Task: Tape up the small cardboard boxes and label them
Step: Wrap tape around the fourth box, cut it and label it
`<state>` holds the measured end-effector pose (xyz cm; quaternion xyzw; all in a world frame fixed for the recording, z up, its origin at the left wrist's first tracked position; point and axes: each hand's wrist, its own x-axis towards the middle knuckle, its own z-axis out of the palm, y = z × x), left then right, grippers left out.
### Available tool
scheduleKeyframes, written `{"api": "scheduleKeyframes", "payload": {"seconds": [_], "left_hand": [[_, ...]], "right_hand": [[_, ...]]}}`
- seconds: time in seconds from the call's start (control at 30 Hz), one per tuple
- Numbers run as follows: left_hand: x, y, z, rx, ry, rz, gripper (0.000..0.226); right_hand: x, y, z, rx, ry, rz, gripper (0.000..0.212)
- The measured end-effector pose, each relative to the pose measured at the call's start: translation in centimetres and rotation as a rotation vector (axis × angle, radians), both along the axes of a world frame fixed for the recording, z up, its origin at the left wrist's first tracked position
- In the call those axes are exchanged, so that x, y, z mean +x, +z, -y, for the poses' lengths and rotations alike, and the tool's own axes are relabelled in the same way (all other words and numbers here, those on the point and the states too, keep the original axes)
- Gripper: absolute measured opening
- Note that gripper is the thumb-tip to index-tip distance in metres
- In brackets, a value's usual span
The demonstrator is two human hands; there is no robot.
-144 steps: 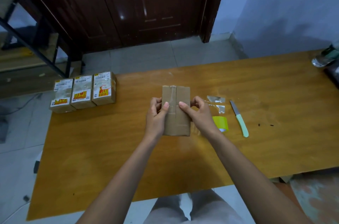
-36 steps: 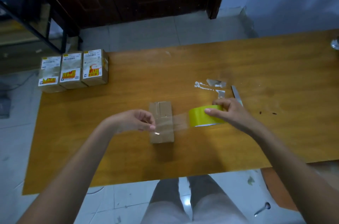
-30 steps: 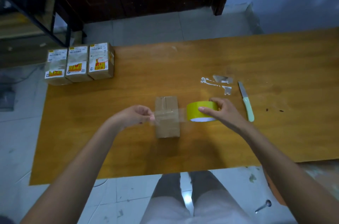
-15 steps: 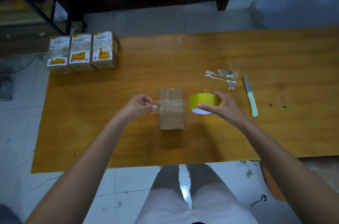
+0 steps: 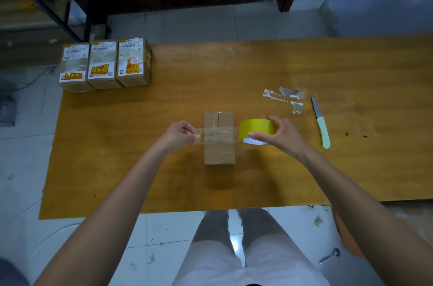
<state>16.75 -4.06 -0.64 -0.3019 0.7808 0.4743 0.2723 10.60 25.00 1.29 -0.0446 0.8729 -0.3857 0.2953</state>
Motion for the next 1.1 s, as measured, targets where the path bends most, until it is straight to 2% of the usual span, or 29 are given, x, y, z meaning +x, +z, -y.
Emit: {"api": "scheduleKeyframes", "payload": {"seconds": [0.37,0.53,0.6,0.67,0.7,0.77,0.87,0.9,0.97,1.03,1.1], "left_hand": [[0.4,-3.0,-1.3,-0.064,0.048,0.0,0.018],[0.9,-4.0,-1.9,-0.079,0.118,-0.001,0.019],[0.9,-3.9,-2.1,-0.107,0.166,0.027,0.013],[1.3,-3.2,-2.2,-0.205,0.22,0.026,0.015],[1.7,-2.6,-2.2,-0.292,0.248,-0.019,0.017],[2.9,-1.2,-3.0,-0.461,0.295,-0.228,0.019],[4.3,1.1,-6.6,-0.571,0.175,-0.508,0.018],[4.6,1.2,-8.1,-0.596,0.085,-0.521,0.025],[4.8,0.7,-10.7,-0.631,-0.073,-0.405,0.058],[4.9,-0.3,-12.3,-0.622,-0.137,-0.251,0.087],[4.8,-1.4,-13.0,-0.6,-0.135,-0.187,0.101]], "right_hand": [[0.2,-1.1,0.6,0.032,-0.011,0.016,0.122],[0.4,-1.4,0.6,0.011,-0.016,0.03,0.111],[0.4,-1.4,0.9,0.002,-0.025,0.03,0.108],[0.3,-1.3,1.0,0.003,-0.026,0.013,0.106],[0.3,-1.3,1.0,0.004,-0.032,0.012,0.105],[0.2,-1.3,0.8,0.004,-0.05,0.029,0.106],[0.3,-1.2,0.6,0.004,-0.054,0.043,0.111],[0.3,-1.1,0.6,0.0,-0.056,0.042,0.112],[0.4,-1.1,0.5,-0.002,-0.057,0.042,0.113],[0.6,-1.2,0.3,0.007,-0.057,0.044,0.113],[0.6,-1.4,0.2,0.004,-0.059,0.048,0.114]]}}
